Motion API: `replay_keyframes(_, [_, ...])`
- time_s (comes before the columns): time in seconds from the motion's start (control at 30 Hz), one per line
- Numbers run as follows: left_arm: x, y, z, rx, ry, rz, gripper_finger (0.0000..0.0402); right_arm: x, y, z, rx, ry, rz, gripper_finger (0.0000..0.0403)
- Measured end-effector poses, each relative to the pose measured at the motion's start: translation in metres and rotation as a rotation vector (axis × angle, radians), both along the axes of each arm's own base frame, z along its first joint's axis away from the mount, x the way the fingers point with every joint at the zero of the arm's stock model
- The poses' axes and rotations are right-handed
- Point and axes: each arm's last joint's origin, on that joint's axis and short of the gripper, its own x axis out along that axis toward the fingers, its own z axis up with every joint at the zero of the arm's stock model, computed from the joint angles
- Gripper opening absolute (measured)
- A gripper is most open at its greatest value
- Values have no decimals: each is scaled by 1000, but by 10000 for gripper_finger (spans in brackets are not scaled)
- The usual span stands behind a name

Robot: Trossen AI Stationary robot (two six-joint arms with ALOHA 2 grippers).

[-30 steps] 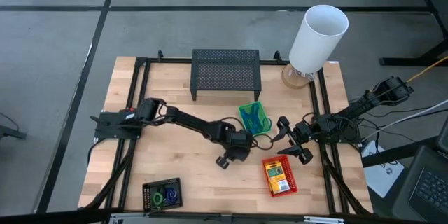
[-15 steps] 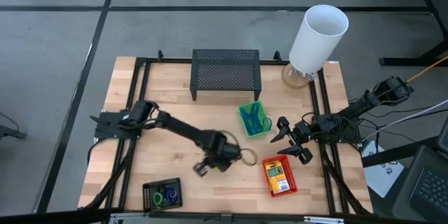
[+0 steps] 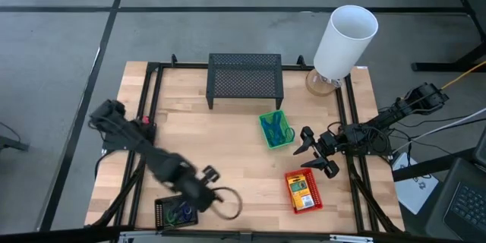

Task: Pick & Place Office Desk Supplies
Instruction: Put the orange spring keychain into the black basket

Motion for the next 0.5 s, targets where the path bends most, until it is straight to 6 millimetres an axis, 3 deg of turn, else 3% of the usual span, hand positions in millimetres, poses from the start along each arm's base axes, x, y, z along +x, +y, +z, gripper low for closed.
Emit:
replay_keyframes(0.2, [-45, -23, 3, 95, 14, 174, 3, 0, 0, 0, 1, 0, -4, 229])
replay_keyframes(0.5, [-83, -50, -59, 66, 147, 326, 3, 0, 0, 0, 1, 0, -9, 229])
